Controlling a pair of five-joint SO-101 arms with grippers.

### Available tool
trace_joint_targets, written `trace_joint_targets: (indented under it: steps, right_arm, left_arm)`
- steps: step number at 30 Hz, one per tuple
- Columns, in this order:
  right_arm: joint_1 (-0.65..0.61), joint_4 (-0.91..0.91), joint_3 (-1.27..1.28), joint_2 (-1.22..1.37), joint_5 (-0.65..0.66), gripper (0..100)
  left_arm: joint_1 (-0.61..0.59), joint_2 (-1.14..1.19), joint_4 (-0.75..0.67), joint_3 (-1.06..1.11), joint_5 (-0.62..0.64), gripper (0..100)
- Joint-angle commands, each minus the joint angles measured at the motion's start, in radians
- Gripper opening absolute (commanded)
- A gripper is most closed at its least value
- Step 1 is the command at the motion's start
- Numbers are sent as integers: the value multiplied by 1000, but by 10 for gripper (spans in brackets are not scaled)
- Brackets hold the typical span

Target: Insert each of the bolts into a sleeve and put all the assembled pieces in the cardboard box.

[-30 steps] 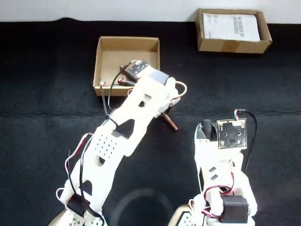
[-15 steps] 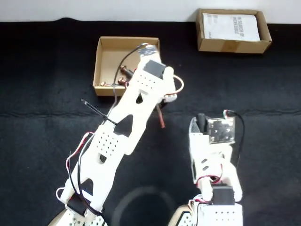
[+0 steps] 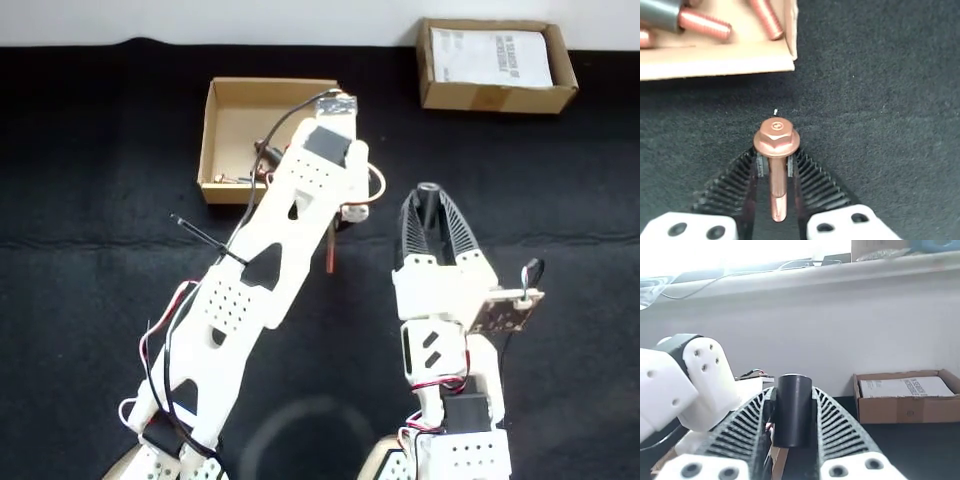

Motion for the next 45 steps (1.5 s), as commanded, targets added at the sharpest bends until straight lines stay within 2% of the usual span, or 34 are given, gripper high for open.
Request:
trace_joint_targets:
  steps: [1,6,15,19,22,26,28,35,38,45]
  right_arm:
    - [-1,-51,136,-4,-9,8]
    - [-1,-79,136,4,-8,8]
    - [1,-81,136,4,-8,8]
    - [-1,-74,136,5,-8,8]
    - [-1,-74,136,5,-8,8]
    - [-1,-74,136,5,-8,8]
    - [-1,-74,136,5,-8,8]
    - [-1,-74,136,5,-8,8]
    - [-1,-74,136,5,-8,8]
    - [-1,-74,136,-2,-8,8]
  left_arm:
    - [-8,-113,5,-45,-40,9]
    - [-2,-309,2,-47,-120,9]
    - [64,-704,-3,-47,-365,9]
    - [105,-762,-78,-44,-362,9]
    - [124,-763,-198,-42,-361,9]
    - [154,-763,-342,-41,-256,9]
    - [176,-762,-381,-38,-242,9]
    - [254,-713,-388,-42,-209,9]
    - [259,-693,-387,-42,-157,9]
    - [249,-650,-384,-38,-127,9]
